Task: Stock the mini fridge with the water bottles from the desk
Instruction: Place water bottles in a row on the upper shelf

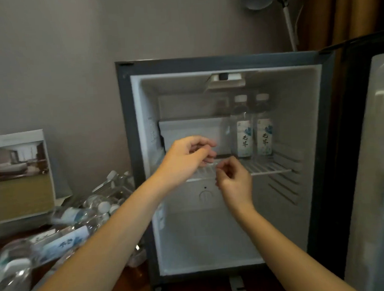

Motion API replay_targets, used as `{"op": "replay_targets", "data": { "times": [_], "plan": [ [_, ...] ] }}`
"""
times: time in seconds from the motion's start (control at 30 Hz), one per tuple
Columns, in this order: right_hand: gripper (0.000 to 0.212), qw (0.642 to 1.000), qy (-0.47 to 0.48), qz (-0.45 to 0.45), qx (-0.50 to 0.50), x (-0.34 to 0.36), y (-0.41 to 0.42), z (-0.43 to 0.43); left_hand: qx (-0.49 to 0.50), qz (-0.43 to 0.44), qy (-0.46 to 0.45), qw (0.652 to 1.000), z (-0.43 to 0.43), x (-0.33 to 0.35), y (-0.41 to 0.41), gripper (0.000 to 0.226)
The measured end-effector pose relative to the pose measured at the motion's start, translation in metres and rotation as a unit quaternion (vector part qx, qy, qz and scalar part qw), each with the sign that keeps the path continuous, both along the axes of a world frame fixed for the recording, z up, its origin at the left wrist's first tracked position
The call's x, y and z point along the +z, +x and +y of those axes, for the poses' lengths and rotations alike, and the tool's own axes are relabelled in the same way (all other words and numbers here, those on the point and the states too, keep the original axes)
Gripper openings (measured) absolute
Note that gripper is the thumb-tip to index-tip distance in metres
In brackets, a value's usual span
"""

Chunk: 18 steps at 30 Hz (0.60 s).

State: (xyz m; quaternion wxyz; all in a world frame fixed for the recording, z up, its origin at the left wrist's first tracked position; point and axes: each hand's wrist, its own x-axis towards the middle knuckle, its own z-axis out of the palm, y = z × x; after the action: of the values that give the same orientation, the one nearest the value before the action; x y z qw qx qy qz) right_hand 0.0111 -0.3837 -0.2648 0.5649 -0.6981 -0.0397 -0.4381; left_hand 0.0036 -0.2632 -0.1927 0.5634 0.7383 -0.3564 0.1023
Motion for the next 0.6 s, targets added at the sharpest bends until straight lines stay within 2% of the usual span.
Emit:
{"op": "replay_targets", "data": {
  "times": [0.13,0.27,0.4,0.53,0.6],
  "plan": [
    [0.016,0.99,-0.073,0.058,0.107,-0.024,-0.024,0.05,0.016,0.024,0.012,1.0,0.065,-0.029,-0.025,0.022],
    [0.018,0.966,-0.114,0.144,0.181,-0.059,-0.037,0.093,0.107,0.08,0.026,0.991,0.136,-0.076,-0.03,0.02],
    [0.028,0.929,-0.121,0.251,0.243,-0.101,-0.037,0.133,0.237,0.143,0.089,0.957,0.2,-0.142,-0.032,0.026],
    [0.02,0.874,-0.14,0.365,0.289,-0.137,-0.037,0.174,0.37,0.115,0.181,0.904,0.245,-0.194,-0.051,0.012],
    [0.019,0.858,-0.132,0.393,0.304,-0.15,-0.039,0.198,0.395,0.109,0.195,0.891,0.255,-0.214,-0.064,0.016]
  ]
}}
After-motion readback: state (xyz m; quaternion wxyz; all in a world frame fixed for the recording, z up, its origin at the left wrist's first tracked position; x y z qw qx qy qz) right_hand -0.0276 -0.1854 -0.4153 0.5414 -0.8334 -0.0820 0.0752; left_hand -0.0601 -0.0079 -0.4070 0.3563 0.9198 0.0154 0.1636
